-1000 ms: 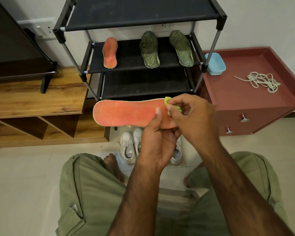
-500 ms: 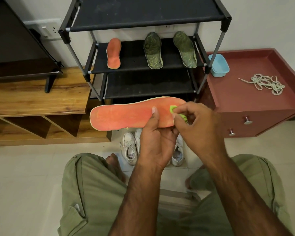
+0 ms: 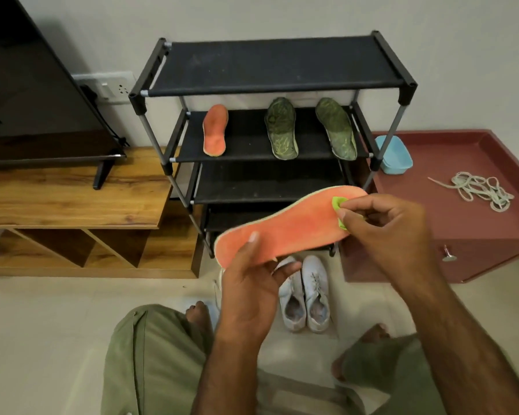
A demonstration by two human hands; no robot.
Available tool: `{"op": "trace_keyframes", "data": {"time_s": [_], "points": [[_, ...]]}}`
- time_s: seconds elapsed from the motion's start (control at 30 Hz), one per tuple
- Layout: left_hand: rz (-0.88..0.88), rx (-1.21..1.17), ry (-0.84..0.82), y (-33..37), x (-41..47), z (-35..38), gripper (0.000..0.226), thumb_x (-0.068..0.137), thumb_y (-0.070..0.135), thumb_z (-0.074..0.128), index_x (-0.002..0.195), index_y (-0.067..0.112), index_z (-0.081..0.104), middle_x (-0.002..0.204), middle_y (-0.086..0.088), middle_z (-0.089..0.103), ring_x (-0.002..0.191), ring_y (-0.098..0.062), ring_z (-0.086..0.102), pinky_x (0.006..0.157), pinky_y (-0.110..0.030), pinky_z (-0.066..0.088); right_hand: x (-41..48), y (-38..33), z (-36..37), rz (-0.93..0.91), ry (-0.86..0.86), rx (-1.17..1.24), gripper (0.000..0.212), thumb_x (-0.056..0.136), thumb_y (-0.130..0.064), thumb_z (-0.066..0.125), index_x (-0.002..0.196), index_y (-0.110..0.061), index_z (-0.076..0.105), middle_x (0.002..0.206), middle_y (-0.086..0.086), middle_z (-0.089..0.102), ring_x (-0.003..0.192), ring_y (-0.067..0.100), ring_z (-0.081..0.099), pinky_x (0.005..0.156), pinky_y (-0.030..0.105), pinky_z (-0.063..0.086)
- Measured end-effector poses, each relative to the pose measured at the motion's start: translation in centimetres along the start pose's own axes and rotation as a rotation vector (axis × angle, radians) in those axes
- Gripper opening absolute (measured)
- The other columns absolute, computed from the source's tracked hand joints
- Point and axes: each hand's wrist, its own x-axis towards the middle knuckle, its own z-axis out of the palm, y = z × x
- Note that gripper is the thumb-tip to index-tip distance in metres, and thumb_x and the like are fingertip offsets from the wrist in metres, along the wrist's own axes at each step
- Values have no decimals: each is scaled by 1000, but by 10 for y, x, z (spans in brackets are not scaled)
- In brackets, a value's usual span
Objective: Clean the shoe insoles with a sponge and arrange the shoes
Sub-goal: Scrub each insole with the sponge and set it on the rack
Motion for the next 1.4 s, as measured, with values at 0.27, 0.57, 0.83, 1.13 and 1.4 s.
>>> {"op": "trace_keyframes", "data": {"time_s": [0.27,0.57,0.83,1.13,1.4], "points": [[0,616,-92,41,26,-36,16,91,27,68,102,23,78,95,-23,73,74,-40,68,69,-47,53,80,-4,31,-259,-141,-246,16,84,-18,83,95,-29,82,88,-17,68,81,5,65,72,23,52],[-22,475,243,41,93,-35,20,100,18,61,112,4,68,93,-24,75,64,-31,68,57,-35,59,178,-17,115,-424,-177,-397,13,88,-30,78,100,-30,82,96,-10,71,82,5,62,77,29,53],[-64,305,337,53,217,0,16,104,14,57,113,2,64,93,-13,79,66,-26,74,58,-33,62,238,6,176,-308,-110,-359,12,88,-30,77,100,-30,81,94,-17,75,85,4,68,77,31,58],[-81,457,350,67,310,9,13,104,16,56,111,5,59,94,-16,76,65,-30,76,53,-35,62,248,69,163,-186,-96,-384,7,88,-31,78,95,-31,80,95,-15,75,86,3,68,78,32,59],[-130,734,271,80,321,15,23,105,17,57,117,-2,58,80,-17,72,48,-23,70,43,-30,55,251,83,151,-136,-135,-367,6,88,-26,79,90,-31,79,83,-20,71,81,0,68,72,26,57]]}}
